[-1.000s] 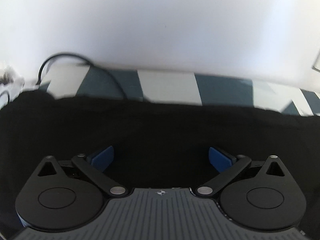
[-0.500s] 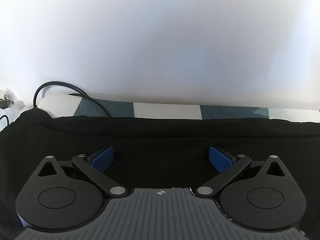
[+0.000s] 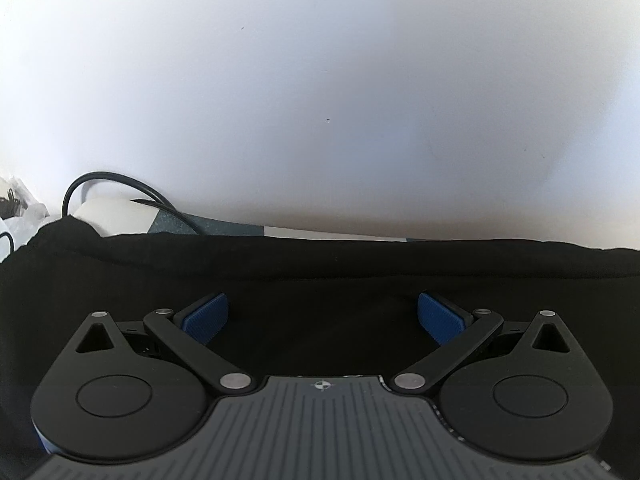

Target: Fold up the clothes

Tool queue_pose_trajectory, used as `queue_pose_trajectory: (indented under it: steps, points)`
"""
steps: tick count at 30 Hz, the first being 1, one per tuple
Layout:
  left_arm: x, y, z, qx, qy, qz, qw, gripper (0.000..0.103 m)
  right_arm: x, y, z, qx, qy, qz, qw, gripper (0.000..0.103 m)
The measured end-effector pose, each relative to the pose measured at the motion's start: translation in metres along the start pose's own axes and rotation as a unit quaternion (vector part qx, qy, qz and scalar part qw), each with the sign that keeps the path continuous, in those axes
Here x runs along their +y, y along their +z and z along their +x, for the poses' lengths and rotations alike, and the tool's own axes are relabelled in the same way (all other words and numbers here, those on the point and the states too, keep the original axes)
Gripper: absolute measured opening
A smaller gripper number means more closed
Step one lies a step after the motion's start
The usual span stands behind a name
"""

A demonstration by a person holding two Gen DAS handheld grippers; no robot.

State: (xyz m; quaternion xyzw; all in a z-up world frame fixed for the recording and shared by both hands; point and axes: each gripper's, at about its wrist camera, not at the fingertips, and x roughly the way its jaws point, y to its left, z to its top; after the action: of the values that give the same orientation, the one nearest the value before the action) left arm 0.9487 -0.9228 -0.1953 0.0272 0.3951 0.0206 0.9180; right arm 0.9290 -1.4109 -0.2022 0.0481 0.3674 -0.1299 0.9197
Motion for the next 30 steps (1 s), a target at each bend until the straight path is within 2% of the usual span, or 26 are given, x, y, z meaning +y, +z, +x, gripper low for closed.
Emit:
queue_pose_trajectory:
  steps: [4, 5, 6, 7, 9, 10, 11, 13, 15, 17, 20, 21, 23, 26, 28, 30]
  points:
    - [-0.002, 0.000, -0.002, 0.003, 0.006, -0.001, 1.0000, 0.103, -0.001, 0.002, 0.002, -0.002, 0.002, 0.001, 1.000, 0.102]
    - [-0.005, 0.002, -0.004, 0.005, 0.022, 0.001, 0.9998, 0.103, -0.001, 0.002, 0.002, -0.002, 0.002, 0.001, 1.000, 0.102]
    - [-0.009, 0.004, -0.011, -0.001, 0.053, 0.008, 0.9986, 0.098, -0.002, 0.003, 0.001, 0.002, 0.002, 0.001, 1.000, 0.102]
    - [-0.009, 0.004, -0.022, -0.013, 0.057, 0.013, 0.9982, 0.095, -0.003, 0.004, 0.000, 0.007, 0.001, -0.001, 1.000, 0.102]
    - [-0.005, 0.003, -0.050, -0.037, 0.027, 0.017, 0.9988, 0.095, -0.006, 0.004, -0.009, 0.009, 0.010, -0.010, 1.000, 0.102]
    - [-0.001, 0.000, -0.062, -0.031, 0.003, 0.013, 0.9994, 0.096, -0.007, 0.002, -0.018, 0.006, 0.021, -0.020, 1.000, 0.100]
    - [0.003, -0.004, -0.072, -0.014, -0.026, 0.006, 0.9996, 0.096, -0.008, 0.001, -0.027, 0.003, 0.032, -0.030, 0.999, 0.100]
    - [0.006, -0.019, -0.090, 0.016, -0.057, 0.000, 0.9982, 0.098, -0.011, -0.005, -0.050, -0.006, 0.061, -0.043, 0.997, 0.100]
    - [0.004, -0.042, -0.103, 0.044, -0.071, 0.006, 0.9965, 0.098, -0.011, -0.022, -0.081, -0.001, 0.102, -0.051, 0.993, 0.101]
    - [-0.001, -0.063, -0.115, 0.061, -0.075, 0.011, 0.9952, 0.098, -0.003, -0.045, -0.106, 0.014, 0.121, -0.074, 0.990, 0.102]
    - [-0.007, -0.089, -0.139, 0.053, -0.068, 0.007, 0.9963, 0.098, 0.011, -0.078, -0.135, 0.015, 0.098, -0.103, 0.990, 0.101]
    - [-0.008, -0.095, -0.149, 0.043, -0.071, 0.002, 0.9966, 0.099, 0.012, -0.088, -0.146, 0.005, 0.087, -0.099, 0.991, 0.101]
    - [-0.007, -0.103, -0.159, 0.050, -0.074, -0.007, 0.9959, 0.100, 0.010, -0.102, -0.160, -0.009, 0.077, -0.080, 0.994, 0.102]
    - [-0.006, -0.116, -0.171, 0.067, -0.071, -0.018, 0.9951, 0.100, 0.002, -0.124, -0.169, 0.005, 0.057, -0.058, 0.997, 0.102]
    - [-0.004, -0.123, -0.181, 0.072, -0.063, -0.026, 0.9951, 0.100, 0.001, -0.135, -0.168, 0.015, 0.046, -0.064, 0.997, 0.102]
    - [0.000, -0.124, -0.194, 0.071, -0.053, -0.040, 0.9953, 0.100, 0.003, -0.140, -0.167, 0.001, 0.041, -0.082, 0.996, 0.102]
